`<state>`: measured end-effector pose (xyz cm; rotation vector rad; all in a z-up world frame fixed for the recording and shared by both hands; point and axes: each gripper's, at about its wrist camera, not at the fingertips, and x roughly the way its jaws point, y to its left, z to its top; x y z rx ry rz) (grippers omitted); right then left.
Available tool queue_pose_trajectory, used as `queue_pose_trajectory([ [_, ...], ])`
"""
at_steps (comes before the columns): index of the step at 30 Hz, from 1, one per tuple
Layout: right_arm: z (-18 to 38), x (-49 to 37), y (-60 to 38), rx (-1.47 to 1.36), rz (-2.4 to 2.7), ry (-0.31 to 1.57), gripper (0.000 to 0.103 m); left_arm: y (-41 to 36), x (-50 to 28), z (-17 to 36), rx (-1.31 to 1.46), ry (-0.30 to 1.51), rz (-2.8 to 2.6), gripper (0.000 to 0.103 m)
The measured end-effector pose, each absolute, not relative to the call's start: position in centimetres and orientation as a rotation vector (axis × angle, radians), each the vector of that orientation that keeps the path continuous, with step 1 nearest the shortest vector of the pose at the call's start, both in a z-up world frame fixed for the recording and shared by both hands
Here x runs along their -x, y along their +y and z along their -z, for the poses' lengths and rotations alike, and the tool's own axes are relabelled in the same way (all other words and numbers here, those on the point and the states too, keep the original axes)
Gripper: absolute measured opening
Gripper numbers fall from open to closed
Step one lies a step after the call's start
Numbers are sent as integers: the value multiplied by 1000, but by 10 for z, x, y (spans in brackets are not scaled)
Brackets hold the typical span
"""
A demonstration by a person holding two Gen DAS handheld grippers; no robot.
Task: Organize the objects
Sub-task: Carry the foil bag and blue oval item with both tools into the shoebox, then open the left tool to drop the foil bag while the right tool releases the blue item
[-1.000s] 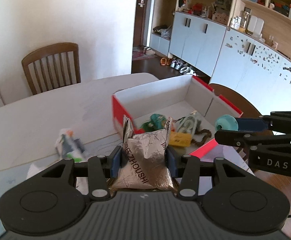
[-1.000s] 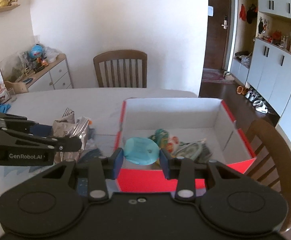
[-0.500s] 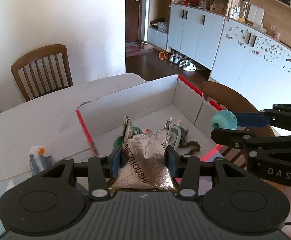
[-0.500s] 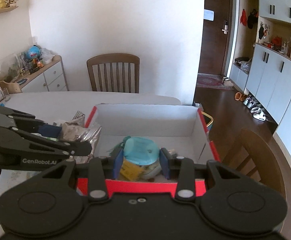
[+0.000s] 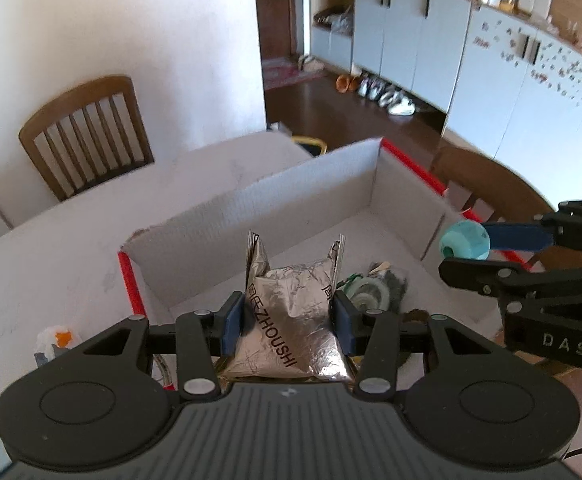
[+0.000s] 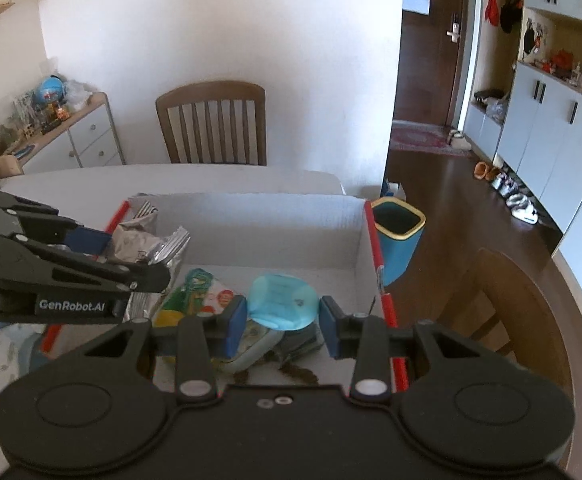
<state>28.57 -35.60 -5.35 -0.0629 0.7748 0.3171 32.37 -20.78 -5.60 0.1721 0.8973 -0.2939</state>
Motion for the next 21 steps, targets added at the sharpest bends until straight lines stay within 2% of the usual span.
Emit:
queue_pose_trajectory([
  [8, 85, -314, -343, 136, -412, 889, 38, -217, -346, 86, -208, 991, 251, 46],
  [21, 118, -322, -330, 199, -403, 985, 38, -229, -364, 103, -233, 1026, 239, 46],
])
